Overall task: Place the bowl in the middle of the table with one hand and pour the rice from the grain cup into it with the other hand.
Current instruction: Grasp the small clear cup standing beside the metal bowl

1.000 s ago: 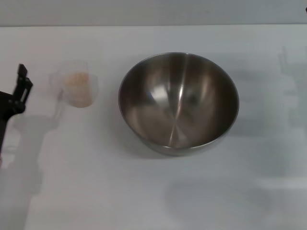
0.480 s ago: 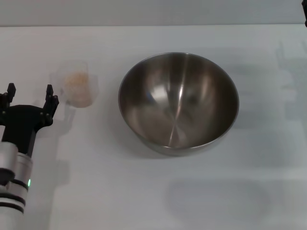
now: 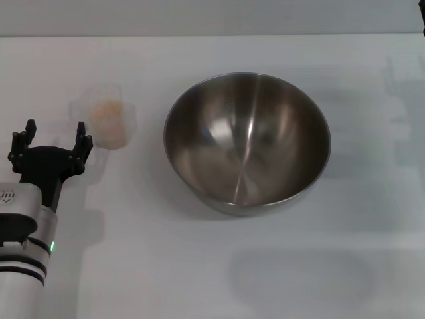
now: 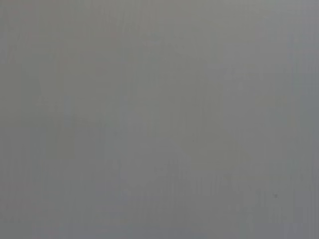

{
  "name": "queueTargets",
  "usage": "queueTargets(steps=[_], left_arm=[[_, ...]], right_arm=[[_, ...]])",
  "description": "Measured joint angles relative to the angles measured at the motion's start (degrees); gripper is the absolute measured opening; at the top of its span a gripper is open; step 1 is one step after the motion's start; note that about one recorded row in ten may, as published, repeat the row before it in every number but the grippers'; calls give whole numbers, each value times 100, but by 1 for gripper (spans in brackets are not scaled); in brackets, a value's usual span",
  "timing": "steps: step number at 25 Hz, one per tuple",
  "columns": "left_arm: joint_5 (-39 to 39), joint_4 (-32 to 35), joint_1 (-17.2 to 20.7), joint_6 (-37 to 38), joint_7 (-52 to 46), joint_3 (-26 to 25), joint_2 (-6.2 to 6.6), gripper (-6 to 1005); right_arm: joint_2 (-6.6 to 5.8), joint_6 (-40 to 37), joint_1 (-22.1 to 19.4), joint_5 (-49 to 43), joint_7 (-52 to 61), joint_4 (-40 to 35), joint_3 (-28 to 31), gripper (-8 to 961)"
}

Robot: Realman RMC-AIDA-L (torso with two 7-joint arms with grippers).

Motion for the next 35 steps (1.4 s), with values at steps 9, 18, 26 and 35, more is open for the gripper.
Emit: queueTargets(steps=[9, 18, 26, 35], left_arm=[[-310, 257, -330, -250, 4, -6, 0, 809], [-452, 531, -506, -342, -62, -44, 0, 808], [-498, 608, -626, -397, -73, -47, 0, 807], [-543, 789, -826, -595, -376, -52, 0, 807]], right_arm=[[1, -27, -37, 0, -34, 46, 0, 633], [1, -33, -52, -2, -78, 107, 0, 633], [1, -2, -46, -8, -78, 132, 0, 633], [10, 8, -16, -9, -78, 134, 0, 633]])
